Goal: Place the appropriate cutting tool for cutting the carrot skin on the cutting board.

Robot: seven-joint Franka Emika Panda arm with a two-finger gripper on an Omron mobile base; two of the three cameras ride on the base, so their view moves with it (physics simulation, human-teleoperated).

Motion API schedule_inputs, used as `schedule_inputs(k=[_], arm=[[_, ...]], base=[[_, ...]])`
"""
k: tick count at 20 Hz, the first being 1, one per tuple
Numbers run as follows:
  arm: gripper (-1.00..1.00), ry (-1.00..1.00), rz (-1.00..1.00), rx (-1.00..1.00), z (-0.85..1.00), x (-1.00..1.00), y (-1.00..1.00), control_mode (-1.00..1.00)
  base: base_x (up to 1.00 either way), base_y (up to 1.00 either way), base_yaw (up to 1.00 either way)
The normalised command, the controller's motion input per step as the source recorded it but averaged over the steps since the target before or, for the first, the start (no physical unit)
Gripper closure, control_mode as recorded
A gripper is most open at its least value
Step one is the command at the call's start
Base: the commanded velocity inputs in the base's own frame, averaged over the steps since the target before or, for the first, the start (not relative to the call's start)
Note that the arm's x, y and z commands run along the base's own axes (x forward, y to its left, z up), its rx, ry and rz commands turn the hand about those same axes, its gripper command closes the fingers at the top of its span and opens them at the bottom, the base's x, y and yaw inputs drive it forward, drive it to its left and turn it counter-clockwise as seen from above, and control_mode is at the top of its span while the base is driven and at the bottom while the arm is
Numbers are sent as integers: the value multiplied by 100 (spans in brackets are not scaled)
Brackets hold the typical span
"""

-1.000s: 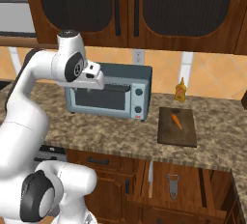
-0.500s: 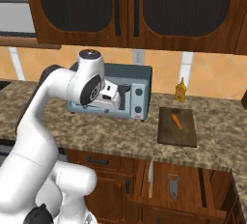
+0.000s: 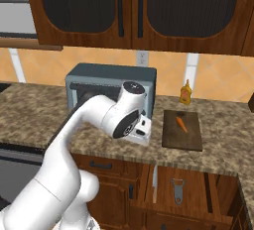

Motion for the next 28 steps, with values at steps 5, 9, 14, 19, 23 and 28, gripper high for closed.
schedule_inputs(k=[5,9,14,19,23,28], arm=[[-100,10,-10,0,-23,-9,-91,-100],[-100,18,-12,-1,-13,0,-88,-100],[-100,17,-7,0,-45,0,-69,-100],[-100,4,-1,-2,-60,-3,-47,-100],[-100,3,0,-1,-53,-16,-29,-100],[-100,1,0,-3,-55,-9,-3,-100]], base=[[0,0,0],[0,0,0],[0,0,0],[0,0,0],[0,0,0],[0,0,0]])
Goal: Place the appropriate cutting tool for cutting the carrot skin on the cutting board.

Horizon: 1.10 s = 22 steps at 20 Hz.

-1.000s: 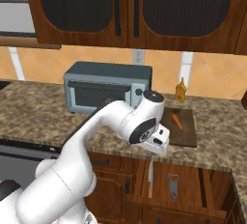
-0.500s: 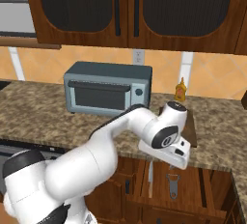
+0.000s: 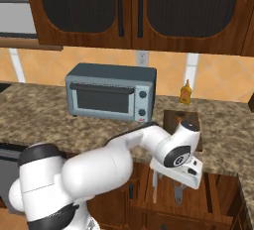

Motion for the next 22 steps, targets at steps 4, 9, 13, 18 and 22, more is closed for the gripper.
schedule_inputs(k=[4,9,13,18,22], arm=[[-100,4,0,-1,-55,-1,-5,-100],[-100,1,0,0,-46,0,-10,-100],[-100,0,1,0,-40,0,-18,-100],[-100,0,1,0,-35,0,-13,-100],[-100,7,5,0,-22,-17,-1,-100]], base=[[0,0,0],[0,0,0],[0,0,0],[0,0,0],[0,0,0]])
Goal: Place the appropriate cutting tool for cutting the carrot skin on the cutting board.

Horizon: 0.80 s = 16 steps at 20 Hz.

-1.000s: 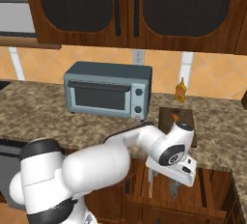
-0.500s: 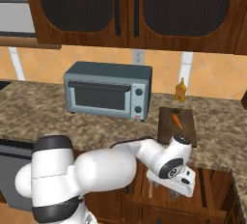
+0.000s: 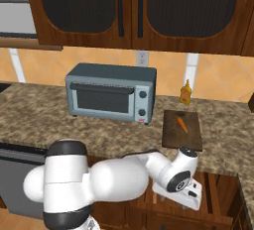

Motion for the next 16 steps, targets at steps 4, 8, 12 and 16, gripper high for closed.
schedule_inputs(k=[4,8,12,16], arm=[[-100,13,5,0,-10,-40,0,-100],[-100,15,4,0,-5,-56,0,-100],[-100,16,2,0,-8,-64,0,-100],[-100,16,1,0,-11,-67,0,-100]], base=[[0,0,0],[0,0,0],[0,0,0],[0,0,0]])
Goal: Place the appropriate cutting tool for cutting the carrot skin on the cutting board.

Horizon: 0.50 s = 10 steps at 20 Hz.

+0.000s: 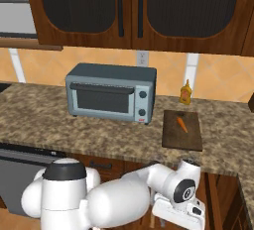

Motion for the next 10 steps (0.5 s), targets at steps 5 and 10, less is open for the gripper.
schedule_inputs(k=[5,10], arm=[[-100,-8,5,0,-2,1,-16,-100],[-100,-33,9,1,0,42,-7,-100]], base=[[0,0,0],[0,0,0]])
